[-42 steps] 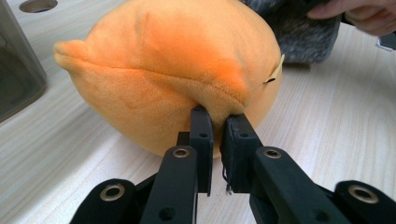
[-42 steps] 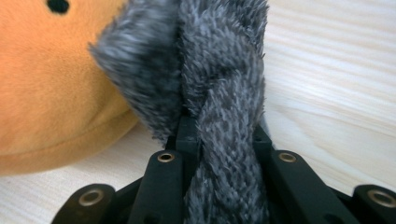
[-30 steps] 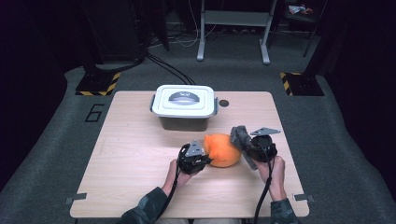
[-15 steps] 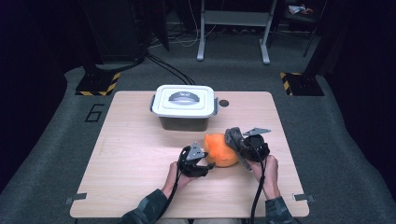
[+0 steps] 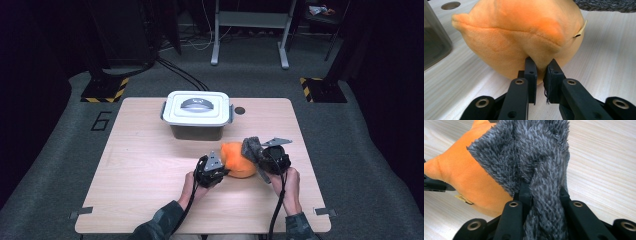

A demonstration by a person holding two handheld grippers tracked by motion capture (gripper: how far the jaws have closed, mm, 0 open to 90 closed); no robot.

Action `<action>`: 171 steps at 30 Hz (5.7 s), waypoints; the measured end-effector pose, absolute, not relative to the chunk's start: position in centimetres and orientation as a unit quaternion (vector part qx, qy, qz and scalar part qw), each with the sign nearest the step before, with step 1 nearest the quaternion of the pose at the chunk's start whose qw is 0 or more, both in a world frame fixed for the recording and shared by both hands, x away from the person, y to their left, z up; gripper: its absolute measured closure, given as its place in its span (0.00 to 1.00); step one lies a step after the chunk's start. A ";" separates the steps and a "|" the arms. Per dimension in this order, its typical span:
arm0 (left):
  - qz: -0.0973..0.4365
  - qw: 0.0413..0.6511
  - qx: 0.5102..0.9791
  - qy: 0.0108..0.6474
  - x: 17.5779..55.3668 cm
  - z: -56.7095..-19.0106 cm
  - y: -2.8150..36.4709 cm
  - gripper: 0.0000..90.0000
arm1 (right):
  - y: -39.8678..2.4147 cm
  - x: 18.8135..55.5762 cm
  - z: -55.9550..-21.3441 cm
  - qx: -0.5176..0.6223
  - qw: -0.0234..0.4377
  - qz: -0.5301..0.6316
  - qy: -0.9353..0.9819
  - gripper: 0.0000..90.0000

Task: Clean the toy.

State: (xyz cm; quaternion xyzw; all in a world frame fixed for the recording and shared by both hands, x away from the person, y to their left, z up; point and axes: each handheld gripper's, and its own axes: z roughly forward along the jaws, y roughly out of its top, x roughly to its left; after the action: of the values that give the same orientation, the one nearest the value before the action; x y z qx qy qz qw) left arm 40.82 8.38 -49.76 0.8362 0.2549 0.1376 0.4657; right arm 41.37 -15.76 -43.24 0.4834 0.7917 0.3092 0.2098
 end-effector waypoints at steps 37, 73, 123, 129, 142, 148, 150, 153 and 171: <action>0.045 0.492 0.817 0.297 41.5 -49.4 9.7 0.92 | -14.9 40.9 -43.2 0.476 0.209 0.301 0.799 0.83; 0.048 0.494 0.817 0.293 41.5 -49.3 9.7 0.92 | -18.0 40.3 -42.1 0.512 0.211 0.314 0.771 0.83; 0.041 0.492 0.823 0.281 41.7 -49.4 9.5 0.92 | -18.8 43.8 -47.6 0.554 0.159 0.252 0.777 0.83; 0.038 0.493 0.822 0.284 41.7 -49.5 9.6 0.91 | -19.3 44.0 -49.0 0.561 0.151 0.251 0.774 0.83; 0.038 0.493 0.825 0.275 41.7 -49.6 9.5 0.91 | -18.4 40.4 -42.1 0.520 0.231 0.298 0.767 0.83; 0.048 0.491 0.825 0.273 41.6 -49.5 9.5 0.90 | -16.0 40.1 -41.8 0.485 0.211 0.315 0.788 0.83; 0.060 0.489 0.827 0.270 41.5 -49.5 9.5 0.88 | -15.3 40.6 -42.5 0.480 0.210 0.303 0.796 0.83; 0.076 0.492 0.826 0.265 41.3 -49.6 9.6 0.74 | -15.0 41.2 -43.3 0.488 0.204 0.306 0.792 0.83; 0.168 0.455 0.836 0.257 40.6 -50.5 8.0 0.84 | -14.7 41.3 -43.1 0.494 0.211 0.301 0.788 0.83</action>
State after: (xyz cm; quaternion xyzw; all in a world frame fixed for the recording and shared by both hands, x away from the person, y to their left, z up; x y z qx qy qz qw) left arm 40.59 7.96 -50.49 0.8360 0.2571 0.1684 0.4546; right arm 41.30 -14.69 -43.06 0.4940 0.7881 0.3006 0.2108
